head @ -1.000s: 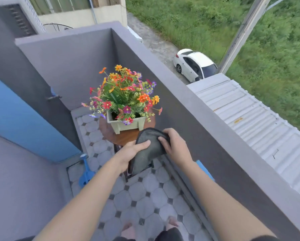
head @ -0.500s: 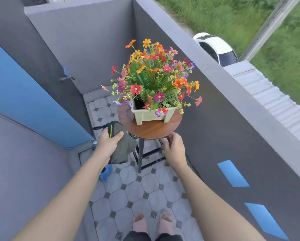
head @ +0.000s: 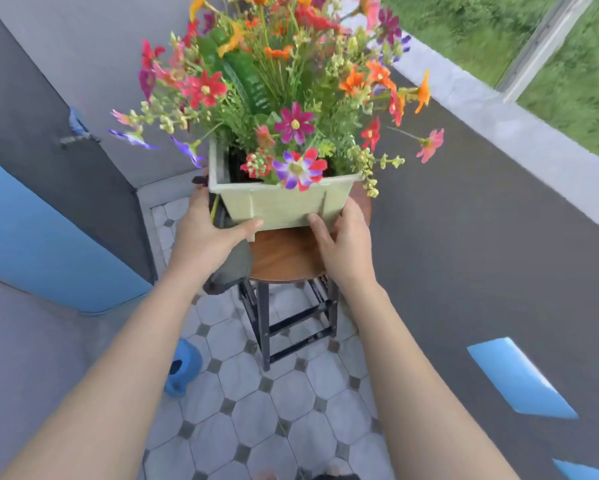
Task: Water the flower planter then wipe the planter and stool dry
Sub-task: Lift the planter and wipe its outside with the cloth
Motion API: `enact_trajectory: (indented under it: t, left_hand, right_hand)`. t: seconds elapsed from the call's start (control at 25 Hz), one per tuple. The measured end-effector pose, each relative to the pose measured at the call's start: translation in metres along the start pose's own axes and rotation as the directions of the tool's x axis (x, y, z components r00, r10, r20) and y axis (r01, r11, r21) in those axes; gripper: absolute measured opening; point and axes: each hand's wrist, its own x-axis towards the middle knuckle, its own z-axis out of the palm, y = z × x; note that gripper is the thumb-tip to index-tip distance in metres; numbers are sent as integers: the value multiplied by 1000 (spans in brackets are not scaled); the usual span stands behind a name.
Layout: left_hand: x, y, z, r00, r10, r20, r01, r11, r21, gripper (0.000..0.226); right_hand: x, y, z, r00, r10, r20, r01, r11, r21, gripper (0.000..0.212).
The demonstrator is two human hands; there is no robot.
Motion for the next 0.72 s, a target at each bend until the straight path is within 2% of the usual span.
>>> enact_trajectory:
  t: [0.12,0.32,0.52,0.72]
  left_hand:
    - [1,-6,6,979,189,-77,-176,973,149,63]
    - [4,-14,11,930,354,-102,-334,926,174,58]
    - [-3,23,-19,923,372,-95,-360,925,122,50]
    - [-12,130,-95,895,417,-162,-422,907,1,45]
  right_hand:
    - [4,6,4,997,-70,-39,70,998,2,40]
    - [5,6,1,998,-64,-29,63,998,-13,33]
    - [8,-36,-24,997,-83,3,83,996,10,22]
    - [30,-154,-88,982,-185,-20,187,976,111,30]
